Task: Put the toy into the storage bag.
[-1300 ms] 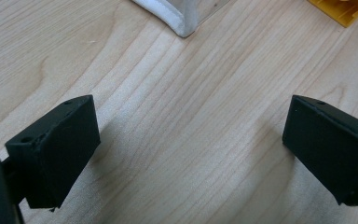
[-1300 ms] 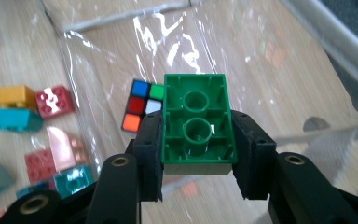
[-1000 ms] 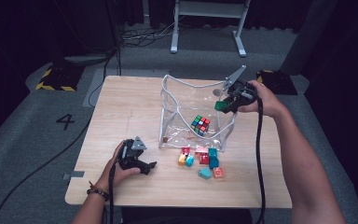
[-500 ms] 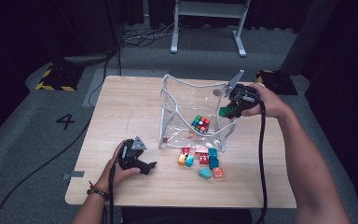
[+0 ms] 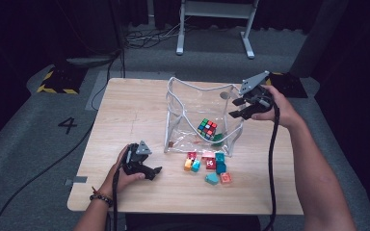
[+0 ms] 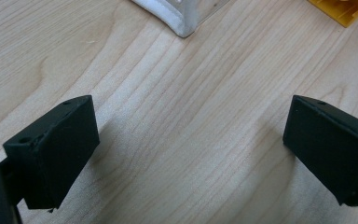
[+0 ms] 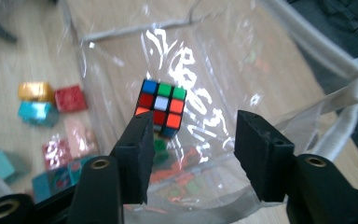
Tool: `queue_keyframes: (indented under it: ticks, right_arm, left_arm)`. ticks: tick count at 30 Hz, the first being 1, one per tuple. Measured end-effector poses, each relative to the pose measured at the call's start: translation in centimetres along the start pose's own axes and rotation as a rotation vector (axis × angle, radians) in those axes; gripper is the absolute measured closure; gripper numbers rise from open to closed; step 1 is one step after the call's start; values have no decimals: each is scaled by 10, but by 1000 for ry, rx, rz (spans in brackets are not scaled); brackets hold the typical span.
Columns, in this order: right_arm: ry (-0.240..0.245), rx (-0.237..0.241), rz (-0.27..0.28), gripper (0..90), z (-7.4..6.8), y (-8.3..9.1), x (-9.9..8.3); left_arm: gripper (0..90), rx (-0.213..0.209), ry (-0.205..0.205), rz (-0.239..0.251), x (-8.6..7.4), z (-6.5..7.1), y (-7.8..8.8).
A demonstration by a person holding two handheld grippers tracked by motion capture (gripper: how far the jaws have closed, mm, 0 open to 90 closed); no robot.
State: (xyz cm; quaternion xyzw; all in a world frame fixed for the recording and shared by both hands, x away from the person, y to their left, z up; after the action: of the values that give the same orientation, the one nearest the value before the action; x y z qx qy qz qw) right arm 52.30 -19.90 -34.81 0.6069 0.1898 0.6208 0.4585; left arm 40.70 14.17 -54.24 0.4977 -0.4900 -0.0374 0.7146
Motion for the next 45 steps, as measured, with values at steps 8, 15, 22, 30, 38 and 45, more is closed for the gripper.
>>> queue_keyframes:
  ticks: [8, 15, 22, 30, 38, 45]
  right_arm:
    - [-91, -120, 203, 335, -7, 25, -8]
    - [-136, -162, 299, 313, -16, 46, -20]
    - [-163, -187, 363, 303, -33, 56, -37]
    - [-202, -162, 397, 301, -62, 49, -68]
    - [-222, -107, 348, 301, -94, 12, -103]
    - [-244, 12, 298, 304, -123, -27, -124]
  left_arm:
    - [34, -1, 1, 0, 0, 0, 0]
    - [35, 1, 0, 0, 0, 0, 0]
    - [35, 1, -1, 0, 0, 0, 0]
    - [35, 1, -2, -1, 0, 0, 0]
    - [35, 1, -6, -2, 0, 0, 0]
    - [35, 1, -3, -2, 0, 0, 0]
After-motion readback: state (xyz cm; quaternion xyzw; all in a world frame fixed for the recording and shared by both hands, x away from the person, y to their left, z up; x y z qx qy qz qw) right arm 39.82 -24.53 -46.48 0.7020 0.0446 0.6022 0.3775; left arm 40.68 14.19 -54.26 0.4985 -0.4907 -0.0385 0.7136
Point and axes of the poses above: each handheld gripper's, and its own axes: y roughly backward along the jaws, x roughly out of its top, z roughly to its right, the point moved 5 cm from there along -y, roughly forward along the jaws, and after that the axes turned 1 degree about x, right-handed, at the moved point
